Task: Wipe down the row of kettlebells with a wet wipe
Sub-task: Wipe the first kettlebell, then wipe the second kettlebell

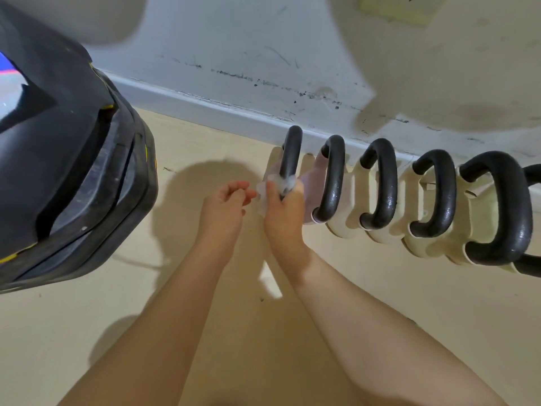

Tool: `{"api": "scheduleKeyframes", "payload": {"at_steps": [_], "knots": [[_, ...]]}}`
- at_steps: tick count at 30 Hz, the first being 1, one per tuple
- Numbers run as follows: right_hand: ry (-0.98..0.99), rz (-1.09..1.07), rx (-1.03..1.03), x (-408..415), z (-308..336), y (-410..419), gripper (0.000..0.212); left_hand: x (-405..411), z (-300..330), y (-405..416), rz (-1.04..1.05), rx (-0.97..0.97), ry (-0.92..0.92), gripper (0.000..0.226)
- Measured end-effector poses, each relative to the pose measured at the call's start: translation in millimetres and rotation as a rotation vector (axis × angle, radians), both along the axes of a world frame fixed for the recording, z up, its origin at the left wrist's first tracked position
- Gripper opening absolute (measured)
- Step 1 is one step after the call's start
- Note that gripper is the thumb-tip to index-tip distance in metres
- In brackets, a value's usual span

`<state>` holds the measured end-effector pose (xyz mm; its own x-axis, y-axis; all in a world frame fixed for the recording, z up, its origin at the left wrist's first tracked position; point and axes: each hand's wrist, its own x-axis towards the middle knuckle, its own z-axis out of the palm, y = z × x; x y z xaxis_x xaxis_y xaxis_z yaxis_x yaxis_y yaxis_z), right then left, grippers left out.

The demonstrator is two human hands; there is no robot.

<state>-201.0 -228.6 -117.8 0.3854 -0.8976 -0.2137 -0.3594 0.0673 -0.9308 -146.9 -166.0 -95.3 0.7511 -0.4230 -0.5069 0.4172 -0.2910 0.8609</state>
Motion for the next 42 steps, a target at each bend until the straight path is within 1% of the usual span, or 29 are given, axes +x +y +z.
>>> {"api": "scheduleKeyframes", "payload": {"at_steps": [2,3,4,6,7,8,9,10,11,13,14,16,18,19,21,22,24,26,27,28,30,33,34,36,37,38,40,42], "knots": [[0.088,-0.106,-0.046,15.8,9.2,-21.4,0.021,-0.9,-1.6,4.0,0.012,-0.015,0.019,0.024],[0.184,-0.091,-0.058,23.6,10.2,-34.2,0.024,-2.0,-2.4,5.9,0.014,-0.023,0.032,0.024],[0.238,-0.059,0.011,29.8,14.6,-45.9,0.024,-3.5,-2.8,6.6,0.005,-0.023,0.036,0.024],[0.318,0.043,0.008,34.8,12.7,-57.1,0.024,-5.4,-4.0,6.4,-0.006,-0.013,0.033,0.026],[0.430,0.138,-0.153,32.6,11.2,-56.5,0.024,-5.4,-3.7,5.3,0.001,-0.009,0.031,0.027],[0.415,0.159,-0.182,28.3,11.5,-52.1,0.022,-5.2,-3.0,3.6,0.012,-0.006,0.031,0.027],[0.374,0.173,-0.247,21.5,10.1,-44.2,0.024,-4.4,-2.1,1.7,0.023,-0.007,0.030,0.027],[0.291,0.168,-0.200,15.8,9.7,-34.7,0.029,-3.2,-0.8,-0.5,0.028,-0.008,0.024,0.026],[0.234,0.170,-0.206,7.8,4.3,-26.5,0.031,-2.2,1.5,-2.7,0.026,-0.011,0.016,0.026],[0.172,0.167,-0.209,-4.6,-2.9,-10.7,0.023,-1.3,5.6,-6.1,0.015,-0.021,-0.005,0.025],[0.156,0.172,-0.198,-10.7,-9.2,-4.4,0.022,-2.1,7.2,-6.4,0.011,-0.028,-0.011,0.025],[0.221,0.221,-0.202,-19.6,-19.6,2.8,0.021,-5.1,10.0,-5.0,0.001,-0.038,-0.014,0.025],[0.246,0.230,-0.212,-22.2,-16.3,3.5,0.014,-7.7,11.4,-1.6,-0.019,-0.037,-0.011,0.026],[0.287,0.263,-0.209,-23.3,-16.4,2.3,0.013,-9.1,12.7,0.9,-0.030,-0.035,-0.007,0.027],[0.264,0.356,-0.130,-29.5,-6.3,-5.1,0.021,-12.6,17.1,4.5,-0.046,-0.040,-0.010,0.029],[0.241,0.402,-0.091,-36.6,-4.1,-12.5,0.020,-14.7,19.9,4.4,-0.051,-0.042,-0.014,0.029],[0.181,0.515,-0.210,-52.8,11.6,-29.0,0.004,-20.2,27.1,2.0,-0.069,-0.040,-0.022,0.026],[0.062,0.531,-0.286,-67.6,35.9,-50.6,0.026,-29.9,32.8,-3.9,-0.100,-0.052,-0.022,0.023],[0.022,0.554,-0.280,-72.2,50.7,-59.3,0.029,-35.8,34.8,-7.7,-0.122,-0.058,-0.029,0.022],[-0.029,0.607,-0.227,-75.9,63.1,-69.0,0.028,-41.6,36.4,-12.7,-0.146,-0.062,-0.042,0.022],[-0.075,0.585,-0.115,-77.4,85.5,-90.1,0.027,-51.5,36.6,-23.7,-0.193,-0.048,-0.085,0.024],[-0.081,0.395,-0.118,-77.8,97.0,-133.8,0.024,-62.1,29.8,-39.8,-0.273,0.027,-0.163,0.018],[-0.073,0.366,-0.121,-76.8,100.2,-145.8,0.024,-65.0,27.4,-45.1,-0.317,0.068,-0.179,0.017],[-0.040,0.321,-0.153,-73.3,98.5,-167.8,0.023,-69.6,22.6,-55.6,-0.437,0.171,-0.234,0.030],[-0.039,0.303,-0.158,-70.7,94.6,-178.6,0.023,-70.8,21.4,-61.8,-0.488,0.222,-0.279,0.032],[-0.037,0.281,-0.147,-67.2,92.1,-186.4,0.023,-71.3,21.4,-68.5,-0.508,0.257,-0.325,0.029],[-0.018,0.289,-0.168,-58.5,86.6,-194.5,0.025,-70.7,22.5,-82.7,-0.487,0.301,-0.389,0.016],[0.069,0.409,-0.265,-49.8,76.1,-196.9,0.028,-68.9,21.4,-95.5,-0.469,0.330,-0.421,0.013]]}}
